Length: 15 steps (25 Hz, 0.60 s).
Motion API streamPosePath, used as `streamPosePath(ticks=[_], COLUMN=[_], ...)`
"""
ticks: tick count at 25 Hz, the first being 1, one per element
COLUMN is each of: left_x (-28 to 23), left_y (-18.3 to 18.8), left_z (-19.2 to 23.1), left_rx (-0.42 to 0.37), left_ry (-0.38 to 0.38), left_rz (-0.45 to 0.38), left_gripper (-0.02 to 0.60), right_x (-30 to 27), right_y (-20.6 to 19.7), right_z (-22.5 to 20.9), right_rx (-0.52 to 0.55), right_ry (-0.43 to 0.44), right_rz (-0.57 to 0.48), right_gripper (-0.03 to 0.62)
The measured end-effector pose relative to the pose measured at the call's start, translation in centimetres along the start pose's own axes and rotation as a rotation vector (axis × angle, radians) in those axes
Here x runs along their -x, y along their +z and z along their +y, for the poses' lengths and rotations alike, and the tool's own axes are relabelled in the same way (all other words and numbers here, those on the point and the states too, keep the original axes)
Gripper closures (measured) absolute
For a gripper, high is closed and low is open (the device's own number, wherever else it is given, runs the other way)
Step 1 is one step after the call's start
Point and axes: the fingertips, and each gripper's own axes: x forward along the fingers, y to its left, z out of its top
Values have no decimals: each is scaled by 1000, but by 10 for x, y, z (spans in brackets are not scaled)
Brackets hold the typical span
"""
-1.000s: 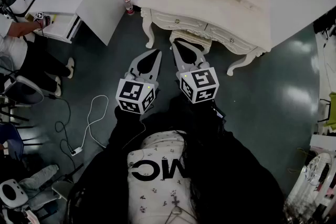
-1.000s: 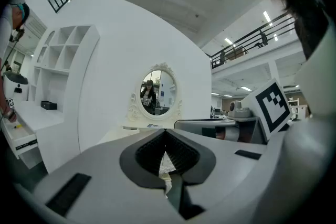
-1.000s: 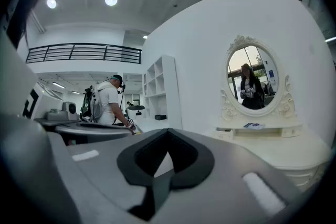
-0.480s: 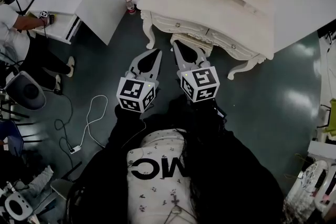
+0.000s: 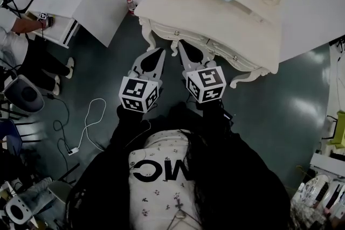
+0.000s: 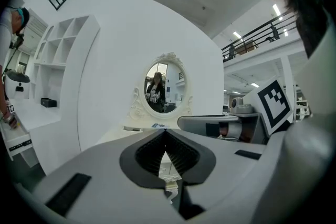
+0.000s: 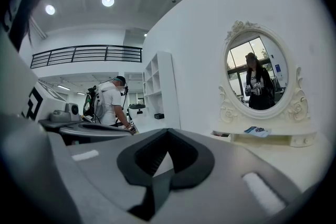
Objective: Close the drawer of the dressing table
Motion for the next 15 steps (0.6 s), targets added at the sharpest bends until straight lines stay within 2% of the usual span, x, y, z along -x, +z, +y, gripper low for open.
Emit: streamPosePath(ticks=[8, 15], left_x=[-33, -49], left_y=[-3, -2], left_z=[8, 9], left_rx=[3, 4], left_ry=[79, 106], left_rz=[6, 22], left_gripper=[581, 581], right_x=[-10, -25], right_y=[-6, -10], right_z=[-34, -48], right_rx=[5, -11], right_ry=[45, 81], right_rz=[12, 21], right_gripper=[586, 586])
